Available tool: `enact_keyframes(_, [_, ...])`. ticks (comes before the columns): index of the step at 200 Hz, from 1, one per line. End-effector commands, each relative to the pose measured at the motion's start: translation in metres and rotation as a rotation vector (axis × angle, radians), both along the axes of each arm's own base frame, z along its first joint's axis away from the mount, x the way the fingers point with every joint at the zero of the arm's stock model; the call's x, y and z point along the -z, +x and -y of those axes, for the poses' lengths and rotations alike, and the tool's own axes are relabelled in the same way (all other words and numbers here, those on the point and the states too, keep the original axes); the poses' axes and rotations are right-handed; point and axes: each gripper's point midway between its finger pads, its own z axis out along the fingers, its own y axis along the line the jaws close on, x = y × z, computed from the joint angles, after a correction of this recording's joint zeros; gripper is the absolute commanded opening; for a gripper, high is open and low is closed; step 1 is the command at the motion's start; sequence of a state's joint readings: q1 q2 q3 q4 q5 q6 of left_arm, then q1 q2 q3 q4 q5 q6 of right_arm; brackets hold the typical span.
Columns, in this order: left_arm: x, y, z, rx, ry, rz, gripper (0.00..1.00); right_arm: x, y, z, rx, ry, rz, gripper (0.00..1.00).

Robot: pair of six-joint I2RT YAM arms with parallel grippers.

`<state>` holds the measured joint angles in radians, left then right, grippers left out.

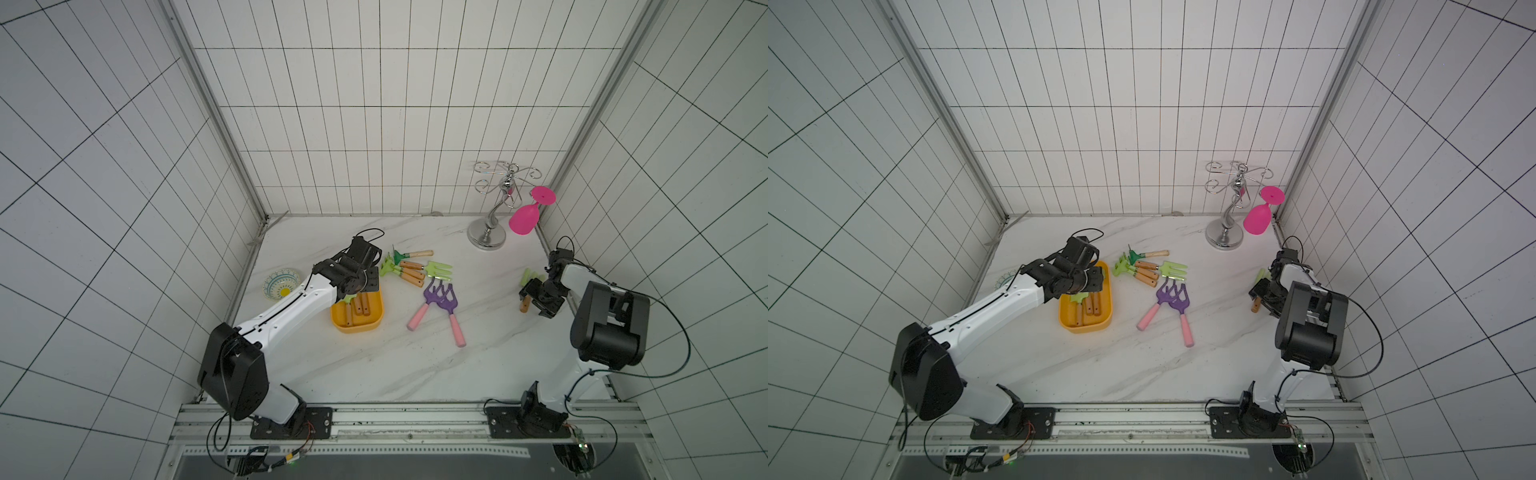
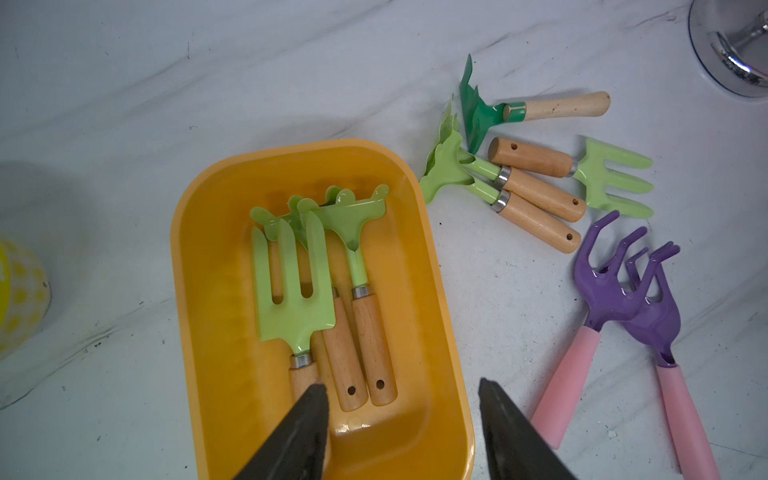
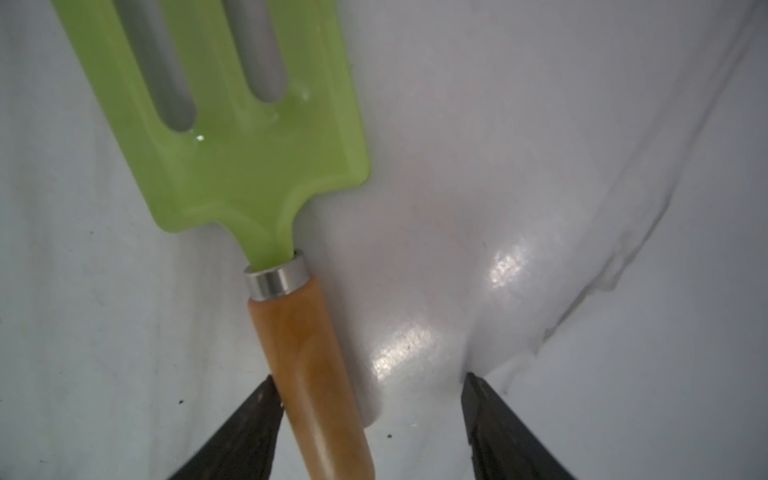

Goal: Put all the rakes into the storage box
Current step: Pick up the rake at the center of the board.

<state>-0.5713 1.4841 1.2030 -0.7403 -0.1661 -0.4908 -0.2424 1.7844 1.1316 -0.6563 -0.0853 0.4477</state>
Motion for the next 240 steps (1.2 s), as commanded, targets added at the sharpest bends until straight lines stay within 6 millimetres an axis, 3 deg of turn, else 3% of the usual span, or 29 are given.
enact_keyframes(1, [-0.012, 0.006, 0.005, 0.016, -0.031, 0.058, 0.6, -0.005, 0.013, 0.011, 0.027, -0.031, 0.011, 0.7])
enact_keyframes(66, [0.006, 0.006, 0.002, 0.014, -0.006, 0.007, 0.6, 0.015, 0.023, 0.004, -0.037, -0.063, -0.062, 0.49])
enact_keyframes(116, [0.01, 0.003, 0.001, 0.019, -0.005, -0.004, 0.6, 0.027, 0.024, -0.005, -0.083, -0.051, -0.086, 0.24])
enact_keyframes(147, [0.009, 0.001, 0.005, 0.05, -0.013, -0.009, 0.6, 0.025, 0.026, -0.018, -0.1, -0.002, -0.062, 0.17])
enact_keyframes(170, [0.005, 0.0, 0.009, 0.08, -0.024, -0.004, 0.6, 0.008, 0.025, -0.033, -0.124, 0.029, -0.017, 0.12])
enact_keyframes(193, [-0.001, -0.001, 0.017, 0.123, -0.051, 0.007, 0.6, -0.02, 0.022, -0.059, -0.171, 0.072, 0.049, 0.09])
enact_keyframes(217, [-0.01, -0.004, 0.035, 0.202, -0.155, 0.023, 0.6, -0.056, 0.02, -0.102, -0.256, 0.161, 0.149, 0.08])
enact_keyframes(240, [-0.024, -0.012, 0.064, 0.334, -0.334, 0.014, 0.6, -0.094, 0.015, -0.153, -0.38, 0.255, 0.237, 0.08])
